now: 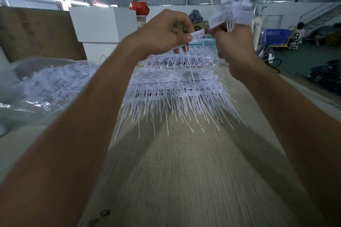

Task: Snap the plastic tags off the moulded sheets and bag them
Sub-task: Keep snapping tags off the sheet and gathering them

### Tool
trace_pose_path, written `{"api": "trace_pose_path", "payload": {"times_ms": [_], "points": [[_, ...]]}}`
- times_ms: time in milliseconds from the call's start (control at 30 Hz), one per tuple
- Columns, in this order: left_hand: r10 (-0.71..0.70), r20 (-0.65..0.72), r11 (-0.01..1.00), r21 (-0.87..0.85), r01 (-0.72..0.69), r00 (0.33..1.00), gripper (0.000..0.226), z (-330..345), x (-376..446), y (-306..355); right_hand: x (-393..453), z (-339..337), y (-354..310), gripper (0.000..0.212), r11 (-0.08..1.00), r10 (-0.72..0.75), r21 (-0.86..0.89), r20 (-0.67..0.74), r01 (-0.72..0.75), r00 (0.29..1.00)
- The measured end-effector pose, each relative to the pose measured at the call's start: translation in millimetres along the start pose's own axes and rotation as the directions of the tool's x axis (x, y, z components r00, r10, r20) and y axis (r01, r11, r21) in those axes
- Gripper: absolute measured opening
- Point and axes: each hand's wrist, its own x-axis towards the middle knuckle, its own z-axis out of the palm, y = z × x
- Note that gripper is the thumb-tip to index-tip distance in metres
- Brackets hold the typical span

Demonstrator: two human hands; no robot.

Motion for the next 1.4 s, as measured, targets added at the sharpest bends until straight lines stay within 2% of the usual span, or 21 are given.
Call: {"api": "trace_pose_path", "payload": {"times_ms": [67, 200, 267, 367, 467, 500, 600, 667, 800, 900, 933, 1000, 1067, 1167, 1200, 1233, 1300, 1333, 1400], "points": [[-0.015, -0.005, 1.000, -0.018, 0.015, 1.000, 0.010, -0.6, 0.0, -1.4, 0.1, 0.0, -1.3, 0.018, 0.999, 0.040, 0.026, 0.013, -0.040, 0.999], [0.014, -0.030, 1.000, -0.013, -0.014, 0.999, 0.007, -2.0, -0.1, -4.0, -1.0, -6.5, 0.0, 0.020, 0.980, 0.143, 0.098, 0.270, -0.175, 0.952], [0.041, -0.071, 0.999, 0.022, -0.040, 0.997, 0.008, -3.3, 0.6, -5.8, -2.2, -8.6, 0.7, 0.021, 0.980, 0.139, 0.085, 0.347, -0.178, 0.927], [0.092, -0.048, 0.994, 0.059, -0.089, 0.995, 0.010, -5.6, 0.1, -6.4, -4.5, -10.7, 0.8, 0.038, 0.994, 0.105, -0.079, 0.377, -0.081, 0.920], [0.111, 0.004, 0.985, 0.134, -0.111, 0.994, 0.011, -5.5, -2.5, -7.2, -9.2, -12.1, 0.7, 0.013, 0.975, 0.056, -0.217, 0.463, 0.052, 0.885], [0.106, 0.000, 0.983, 0.148, -0.105, 0.994, 0.013, -4.9, -2.4, -8.1, -9.8, -11.9, 0.5, 0.012, 0.974, 0.048, -0.218, 0.479, 0.066, 0.877], [0.071, -0.070, 0.970, 0.239, -0.052, 0.995, 0.017, -2.0, 1.1, -9.9, -10.7, -9.7, -3.4, 0.007, 0.992, 0.025, -0.126, 0.430, 0.032, 0.903], [0.079, -0.107, 0.942, 0.334, -0.039, 0.991, 0.022, 1.1, 2.5, -8.3, -8.4, -10.8, -4.3, 0.017, 0.996, 0.076, -0.080, 0.367, -0.050, 0.927], [0.049, -0.120, 0.942, 0.335, -0.006, 0.992, 0.038, 7.6, 4.8, -4.0, -5.8, -11.5, -3.2, 0.020, 0.997, 0.077, -0.051, 0.323, -0.064, 0.943], [-0.024, -0.166, 0.974, 0.219, 0.060, 0.986, 0.047, 5.0, 6.6, -3.8, -9.0, -6.6, -6.8, 0.006, 0.991, -0.023, -0.119, 0.327, 0.066, 0.945], [-0.057, -0.165, 0.983, 0.165, 0.084, 0.985, 0.049, 3.0, 7.0, -4.3, -10.6, -4.8, -9.7, 0.010, 0.976, -0.077, -0.167, 0.324, 0.137, 0.943], [-0.108, -0.147, 0.986, 0.113, 0.125, 0.983, 0.049, -0.1, 6.2, -4.3, -10.8, -1.6, -13.1, 0.005, 0.920, -0.147, -0.298, 0.344, 0.256, 0.927], [-0.158, -0.126, 0.982, 0.082, 0.169, 0.979, 0.048, -1.5, 5.1, -3.0, -12.3, 0.5, -17.0, 0.021, 0.816, -0.201, -0.453, 0.358, 0.358, 0.912], [-0.214, -0.083, 0.977, -0.016, 0.214, 0.973, 0.042, -3.1, 0.8, -1.5, -11.8, 1.0, -16.8, 0.016, 0.616, -0.352, -0.572, 0.416, 0.542, 0.839], [-0.211, -0.084, 0.977, -0.055, 0.207, 0.974, 0.040, -4.2, -0.5, -2.1, -12.4, 1.5, -17.0, 0.014, 0.626, -0.352, -0.561, 0.416, 0.541, 0.838], [-0.202, -0.104, 0.977, -0.090, 0.193, 0.974, 0.038, -5.5, -1.5, -3.0, -13.5, 3.4, -17.4, 0.013, 0.704, -0.313, -0.514, 0.396, 0.490, 0.863], [-0.149, -0.171, 0.987, -0.077, 0.138, 0.974, 0.038, -6.0, -1.5, -2.9, -15.8, 7.1, -18.5, 0.010, 0.910, -0.196, -0.288, 0.335, 0.298, 0.922], [-0.100, -0.197, 0.995, 0.000, 0.102, 0.975, 0.042, -4.3, -0.6, -1.4, -16.5, 8.9, -18.9, 0.010, 0.966, -0.136, -0.171, 0.305, 0.194, 0.943], [0.003, -0.226, 0.968, 0.246, 0.054, 0.974, 0.046, 1.2, 2.6, 1.9, -14.2, 11.1, -18.6, 0.015, 0.999, -0.010, -0.035, 0.263, 0.020, 0.965]]}}
